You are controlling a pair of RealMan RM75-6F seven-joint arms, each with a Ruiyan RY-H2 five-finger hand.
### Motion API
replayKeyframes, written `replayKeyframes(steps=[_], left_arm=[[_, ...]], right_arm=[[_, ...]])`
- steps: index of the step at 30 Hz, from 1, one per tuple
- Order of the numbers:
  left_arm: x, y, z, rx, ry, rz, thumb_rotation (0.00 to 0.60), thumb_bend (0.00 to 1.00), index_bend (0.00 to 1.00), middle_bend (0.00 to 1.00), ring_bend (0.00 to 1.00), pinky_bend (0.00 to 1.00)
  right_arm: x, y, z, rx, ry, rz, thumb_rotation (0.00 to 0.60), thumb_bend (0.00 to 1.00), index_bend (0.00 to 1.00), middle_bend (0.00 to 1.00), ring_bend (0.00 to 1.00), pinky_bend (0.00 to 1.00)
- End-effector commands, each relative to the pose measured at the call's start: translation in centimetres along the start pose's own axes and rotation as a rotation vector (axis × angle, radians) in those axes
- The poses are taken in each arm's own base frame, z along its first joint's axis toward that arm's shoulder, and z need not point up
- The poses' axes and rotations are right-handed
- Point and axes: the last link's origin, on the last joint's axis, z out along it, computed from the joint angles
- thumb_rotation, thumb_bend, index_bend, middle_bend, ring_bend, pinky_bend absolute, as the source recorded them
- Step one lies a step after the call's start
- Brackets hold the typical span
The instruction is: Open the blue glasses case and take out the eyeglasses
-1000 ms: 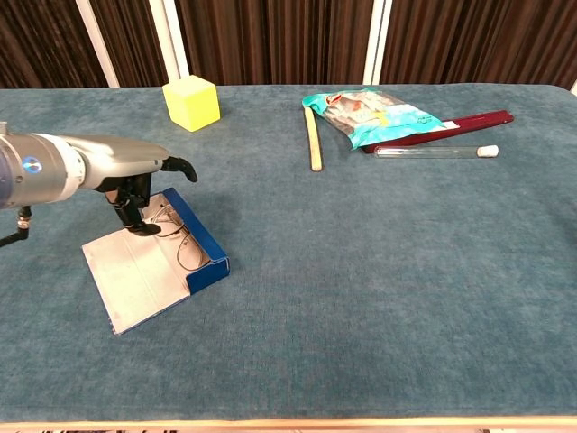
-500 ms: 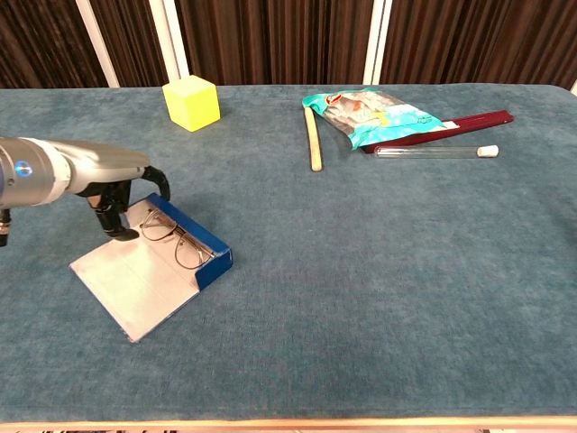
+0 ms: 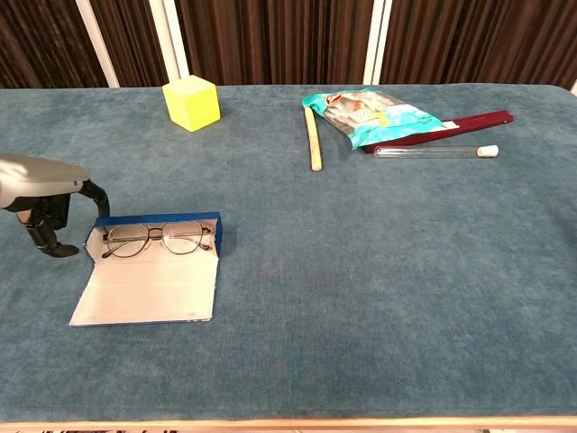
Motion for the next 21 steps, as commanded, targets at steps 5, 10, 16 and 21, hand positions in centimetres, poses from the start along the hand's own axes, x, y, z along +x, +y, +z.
replayKeyframes(steps=[5,10,16,21], left_arm=[[0.6,-0.1,-0.1,0.002,0.085,-0.070,0.600,0.26,0.30,1.00,0.96,0.99],[1.3,0.9,-0.2,-0.011,0.183,-0.158,0.600,0.26,0.34,1.00,0.97,1.00],[1.4,2.7,-0.1,-0.028,0.246,-0.202,0.600,0.28,0.40,1.00,0.99,1.00],[1.3,4.3,0.3,-0.024,0.246,-0.241,0.600,0.31,0.43,1.00,1.00,1.00]], right_arm=[[0.0,0.0,0.0,0.001,0.002,0.001,0.600,0.17,0.00,0.00,0.00,0.18],[0.0,0.0,0.0,0.003,0.001,0.003,0.600,0.17,0.00,0.00,0.00,0.18],[0.0,0.0,0.0,0.004,0.000,0.006,0.600,0.17,0.00,0.00,0.00,0.18],[0.0,0.0,0.0,0.002,-0.001,0.006,0.600,0.17,0.00,0.00,0.00,0.18]])
